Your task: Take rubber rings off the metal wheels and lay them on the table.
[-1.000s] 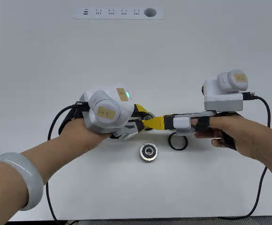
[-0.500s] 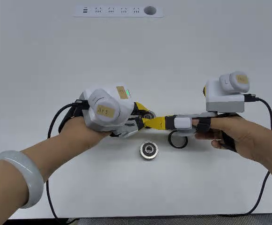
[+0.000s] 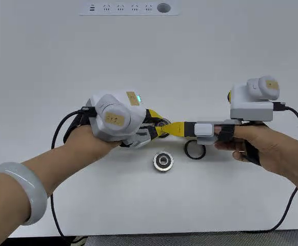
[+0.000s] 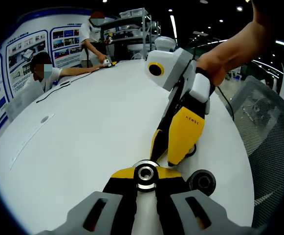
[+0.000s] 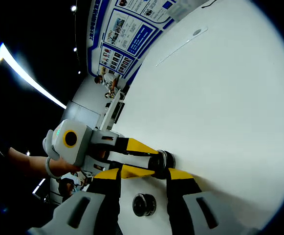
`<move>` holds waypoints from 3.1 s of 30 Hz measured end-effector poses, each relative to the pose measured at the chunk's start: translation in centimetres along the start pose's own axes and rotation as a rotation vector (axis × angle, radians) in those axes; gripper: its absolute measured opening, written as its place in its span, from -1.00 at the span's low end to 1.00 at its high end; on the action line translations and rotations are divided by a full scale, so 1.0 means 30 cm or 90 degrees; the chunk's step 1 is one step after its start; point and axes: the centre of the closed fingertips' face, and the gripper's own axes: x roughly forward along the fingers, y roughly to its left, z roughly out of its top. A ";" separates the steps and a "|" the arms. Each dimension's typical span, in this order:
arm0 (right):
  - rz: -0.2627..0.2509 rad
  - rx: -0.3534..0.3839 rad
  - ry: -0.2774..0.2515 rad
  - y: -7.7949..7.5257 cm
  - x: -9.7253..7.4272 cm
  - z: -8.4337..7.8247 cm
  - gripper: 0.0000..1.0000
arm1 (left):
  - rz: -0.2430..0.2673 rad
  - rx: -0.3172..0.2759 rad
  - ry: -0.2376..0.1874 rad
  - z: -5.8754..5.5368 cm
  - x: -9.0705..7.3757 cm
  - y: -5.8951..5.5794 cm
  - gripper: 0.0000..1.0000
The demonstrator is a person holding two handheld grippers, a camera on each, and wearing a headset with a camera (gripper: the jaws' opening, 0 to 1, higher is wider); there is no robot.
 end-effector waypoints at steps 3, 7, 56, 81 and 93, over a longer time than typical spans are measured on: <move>-0.005 -0.001 0.002 -0.005 0.001 0.000 -0.28 | 0.000 0.000 0.000 0.000 0.000 0.000 -0.74; -0.026 -0.007 0.001 -0.029 -0.001 0.002 -0.46 | 0.000 -0.001 0.000 0.002 0.000 -0.001 -0.74; -0.077 -0.021 -0.011 -0.061 -0.004 0.007 -0.98 | -0.001 0.004 0.003 0.001 0.002 -0.003 -0.74; -0.059 -0.016 -0.016 -0.031 0.002 0.013 -0.98 | -0.002 0.013 0.003 0.000 0.001 -0.005 -0.74; -0.046 -0.013 -0.021 -0.010 -0.003 0.014 -0.98 | -0.002 0.014 0.004 0.001 0.002 -0.005 -0.74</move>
